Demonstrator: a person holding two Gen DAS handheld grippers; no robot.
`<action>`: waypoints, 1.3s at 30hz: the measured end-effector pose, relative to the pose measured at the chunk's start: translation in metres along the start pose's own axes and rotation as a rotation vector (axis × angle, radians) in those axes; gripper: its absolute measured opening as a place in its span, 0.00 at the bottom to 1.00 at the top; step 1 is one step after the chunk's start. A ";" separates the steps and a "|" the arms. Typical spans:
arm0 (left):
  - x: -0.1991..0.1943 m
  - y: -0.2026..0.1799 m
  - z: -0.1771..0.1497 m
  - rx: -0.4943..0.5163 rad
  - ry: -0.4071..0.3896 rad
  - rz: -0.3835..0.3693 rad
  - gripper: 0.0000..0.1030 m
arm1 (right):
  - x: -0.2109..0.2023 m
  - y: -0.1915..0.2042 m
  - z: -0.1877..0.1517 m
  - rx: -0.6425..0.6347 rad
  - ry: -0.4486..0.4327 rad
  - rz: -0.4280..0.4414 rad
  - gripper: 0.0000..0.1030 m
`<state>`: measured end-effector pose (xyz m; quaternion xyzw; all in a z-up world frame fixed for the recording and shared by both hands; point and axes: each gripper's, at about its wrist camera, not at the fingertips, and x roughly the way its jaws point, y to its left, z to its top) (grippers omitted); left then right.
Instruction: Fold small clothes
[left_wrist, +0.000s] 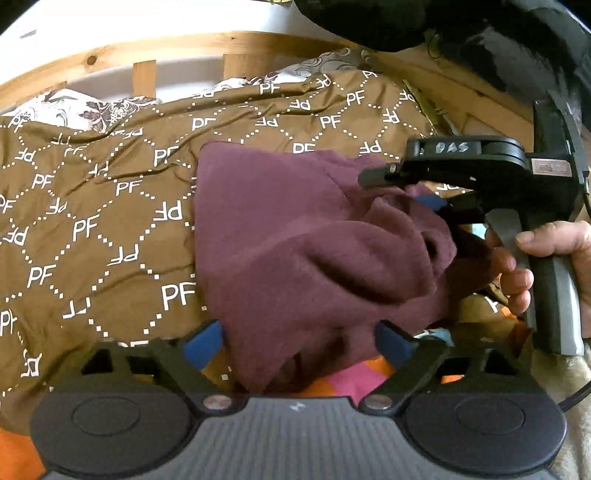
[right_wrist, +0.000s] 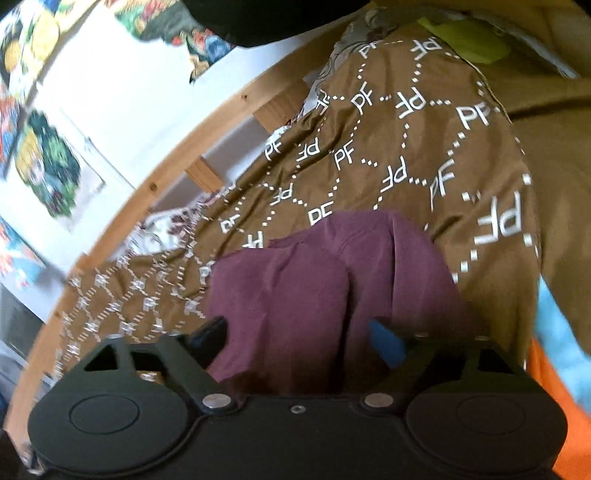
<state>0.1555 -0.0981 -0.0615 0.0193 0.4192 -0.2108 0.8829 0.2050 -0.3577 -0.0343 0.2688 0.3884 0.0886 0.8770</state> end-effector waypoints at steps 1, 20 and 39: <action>0.000 -0.001 -0.001 0.010 -0.007 0.011 0.83 | 0.002 0.001 -0.001 -0.014 -0.003 -0.015 0.54; -0.001 -0.016 -0.003 0.090 -0.039 0.052 0.64 | -0.014 0.021 -0.009 -0.157 -0.064 -0.100 0.33; -0.003 -0.042 0.003 0.174 -0.111 -0.128 0.74 | -0.054 0.017 -0.005 -0.160 -0.262 -0.225 0.06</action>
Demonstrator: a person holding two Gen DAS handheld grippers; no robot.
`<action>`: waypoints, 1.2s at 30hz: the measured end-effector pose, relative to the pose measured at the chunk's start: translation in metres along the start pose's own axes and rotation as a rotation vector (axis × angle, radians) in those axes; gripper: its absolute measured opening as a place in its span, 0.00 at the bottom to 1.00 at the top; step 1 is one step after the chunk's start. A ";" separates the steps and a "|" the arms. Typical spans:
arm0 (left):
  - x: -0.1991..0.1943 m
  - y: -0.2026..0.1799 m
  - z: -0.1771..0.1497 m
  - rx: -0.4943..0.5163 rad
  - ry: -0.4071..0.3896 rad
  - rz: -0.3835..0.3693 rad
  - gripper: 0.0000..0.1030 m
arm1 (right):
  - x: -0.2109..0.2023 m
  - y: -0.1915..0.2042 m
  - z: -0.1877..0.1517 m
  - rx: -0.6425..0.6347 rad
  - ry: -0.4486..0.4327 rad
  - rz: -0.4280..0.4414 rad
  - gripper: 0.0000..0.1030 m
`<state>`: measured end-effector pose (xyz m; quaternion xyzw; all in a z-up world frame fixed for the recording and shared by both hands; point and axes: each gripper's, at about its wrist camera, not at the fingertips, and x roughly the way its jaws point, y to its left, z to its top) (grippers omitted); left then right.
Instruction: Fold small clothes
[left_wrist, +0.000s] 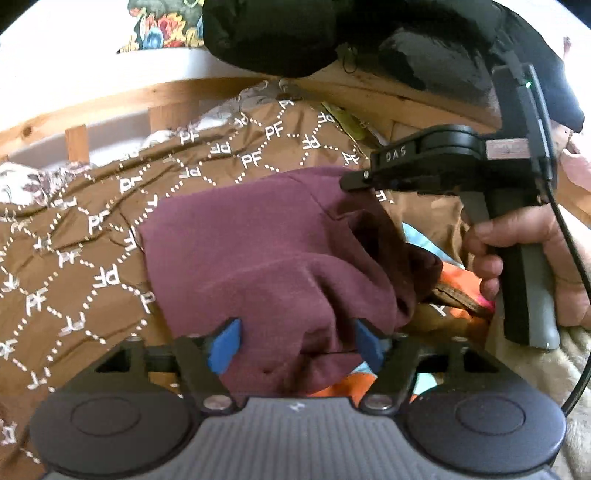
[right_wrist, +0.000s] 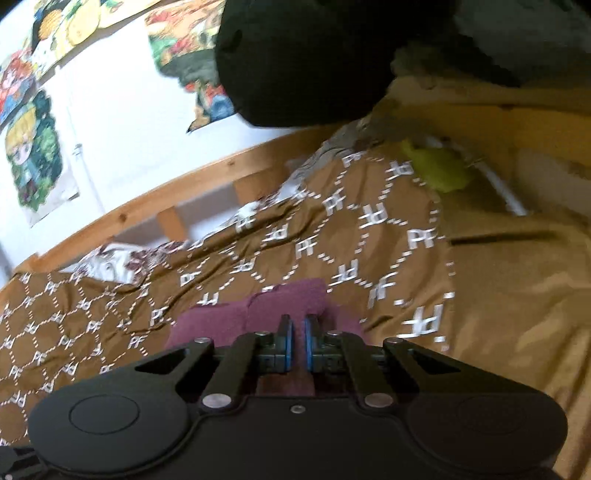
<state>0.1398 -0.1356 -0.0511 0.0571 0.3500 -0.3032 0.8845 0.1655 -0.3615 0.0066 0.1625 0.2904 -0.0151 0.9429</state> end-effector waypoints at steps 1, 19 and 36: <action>0.001 0.002 -0.001 -0.012 0.006 -0.006 0.75 | 0.004 -0.004 -0.001 0.018 0.025 -0.014 0.06; -0.007 0.097 -0.006 -0.569 -0.055 -0.160 0.98 | 0.023 -0.038 -0.006 0.250 0.116 -0.023 0.30; 0.028 0.111 -0.023 -0.677 0.136 -0.049 0.99 | -0.018 -0.002 -0.035 0.286 0.286 0.014 0.70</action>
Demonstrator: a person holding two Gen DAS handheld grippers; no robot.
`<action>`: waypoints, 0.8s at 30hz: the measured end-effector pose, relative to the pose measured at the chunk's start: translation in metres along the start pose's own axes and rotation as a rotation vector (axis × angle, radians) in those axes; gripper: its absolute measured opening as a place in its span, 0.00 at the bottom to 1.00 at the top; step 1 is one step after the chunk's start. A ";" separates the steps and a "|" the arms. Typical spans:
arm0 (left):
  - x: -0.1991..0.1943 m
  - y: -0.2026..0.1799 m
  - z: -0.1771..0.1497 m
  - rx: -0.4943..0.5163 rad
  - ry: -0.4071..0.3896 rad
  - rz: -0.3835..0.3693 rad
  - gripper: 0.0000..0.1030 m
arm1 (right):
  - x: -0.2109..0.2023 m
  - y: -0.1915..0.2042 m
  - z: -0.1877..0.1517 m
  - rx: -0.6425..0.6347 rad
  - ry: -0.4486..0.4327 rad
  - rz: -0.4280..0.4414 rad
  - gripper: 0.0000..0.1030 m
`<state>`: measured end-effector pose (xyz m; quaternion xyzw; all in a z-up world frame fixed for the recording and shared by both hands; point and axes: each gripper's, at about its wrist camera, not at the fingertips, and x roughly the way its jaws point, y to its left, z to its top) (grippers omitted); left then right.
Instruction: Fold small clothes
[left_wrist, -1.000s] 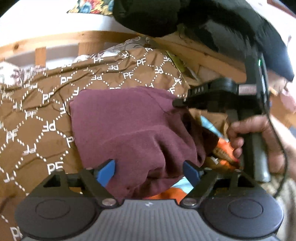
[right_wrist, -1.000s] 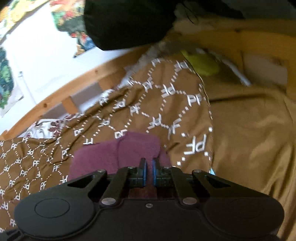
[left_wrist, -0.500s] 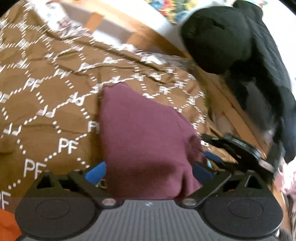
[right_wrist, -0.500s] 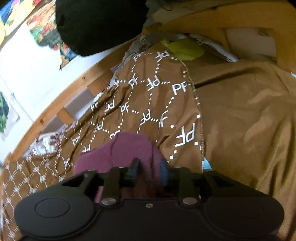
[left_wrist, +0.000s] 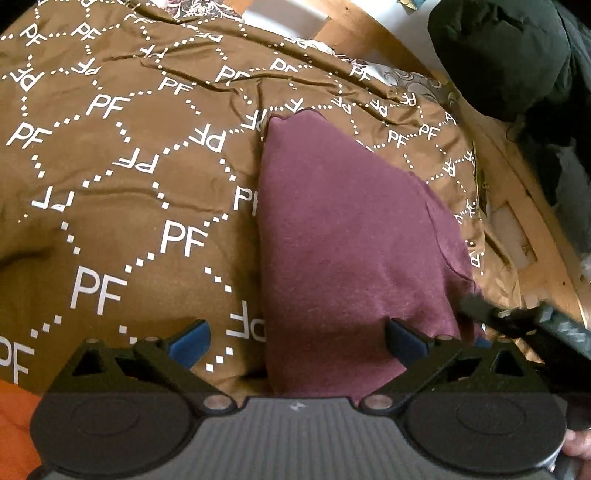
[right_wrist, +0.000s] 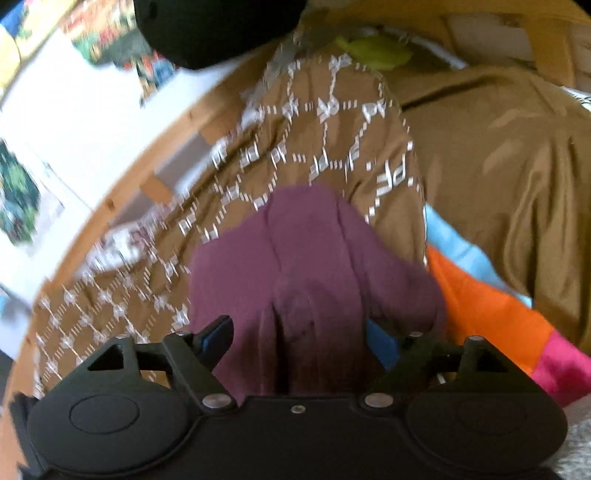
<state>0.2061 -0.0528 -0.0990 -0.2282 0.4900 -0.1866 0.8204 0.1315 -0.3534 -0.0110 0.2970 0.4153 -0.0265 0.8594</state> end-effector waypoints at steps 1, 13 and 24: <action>-0.001 0.000 -0.001 -0.006 0.003 -0.003 0.99 | 0.004 0.001 -0.001 -0.004 0.009 -0.007 0.57; -0.005 -0.003 0.000 -0.011 0.013 -0.075 0.99 | -0.028 0.003 -0.007 -0.066 -0.192 -0.118 0.12; 0.005 -0.005 -0.005 0.043 0.046 -0.002 1.00 | -0.025 -0.007 -0.004 0.024 -0.174 -0.092 0.66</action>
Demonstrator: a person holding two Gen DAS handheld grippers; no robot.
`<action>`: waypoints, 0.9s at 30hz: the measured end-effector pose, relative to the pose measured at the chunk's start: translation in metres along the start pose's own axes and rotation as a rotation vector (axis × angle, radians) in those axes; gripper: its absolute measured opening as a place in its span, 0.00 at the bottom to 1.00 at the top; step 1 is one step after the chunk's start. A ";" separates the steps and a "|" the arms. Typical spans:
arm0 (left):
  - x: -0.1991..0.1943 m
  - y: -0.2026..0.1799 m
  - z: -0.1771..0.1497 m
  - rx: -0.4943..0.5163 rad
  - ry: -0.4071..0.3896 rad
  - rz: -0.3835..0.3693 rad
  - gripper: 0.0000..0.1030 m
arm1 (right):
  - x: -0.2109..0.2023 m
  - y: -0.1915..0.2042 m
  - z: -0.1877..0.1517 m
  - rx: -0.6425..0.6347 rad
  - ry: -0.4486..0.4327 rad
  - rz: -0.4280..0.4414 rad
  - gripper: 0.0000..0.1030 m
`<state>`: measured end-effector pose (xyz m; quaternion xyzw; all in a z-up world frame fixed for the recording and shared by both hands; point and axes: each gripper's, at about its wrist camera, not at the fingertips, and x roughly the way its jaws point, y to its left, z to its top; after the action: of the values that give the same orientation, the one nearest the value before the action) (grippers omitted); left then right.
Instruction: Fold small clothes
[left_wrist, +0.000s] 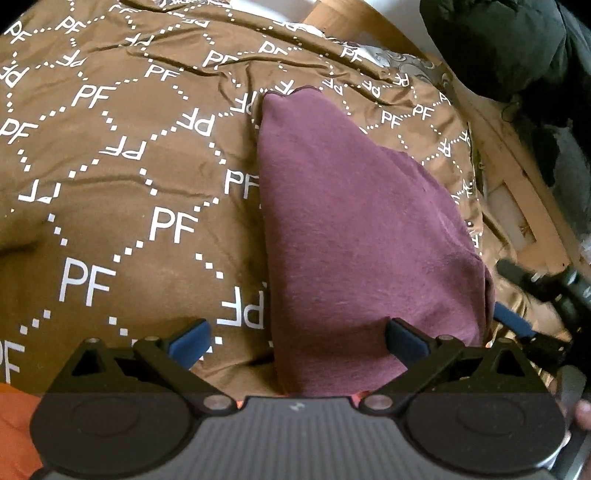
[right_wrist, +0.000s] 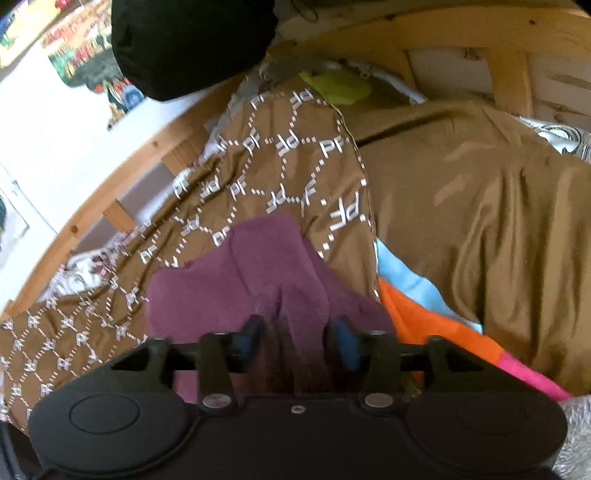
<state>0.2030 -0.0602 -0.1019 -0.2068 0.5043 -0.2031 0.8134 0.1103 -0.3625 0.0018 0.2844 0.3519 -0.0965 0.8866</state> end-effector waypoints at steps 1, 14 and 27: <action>0.000 0.000 0.000 0.004 0.000 0.002 1.00 | -0.001 0.000 0.003 -0.001 -0.008 0.016 0.72; 0.004 -0.001 0.000 0.020 -0.002 0.011 1.00 | 0.067 0.010 0.048 -0.250 0.069 0.027 0.75; 0.006 -0.002 -0.001 0.036 -0.010 0.022 1.00 | 0.085 -0.012 0.038 -0.091 0.128 0.042 0.47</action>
<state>0.2037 -0.0652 -0.1055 -0.1875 0.4986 -0.2020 0.8218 0.1899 -0.3915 -0.0382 0.2566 0.4060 -0.0432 0.8760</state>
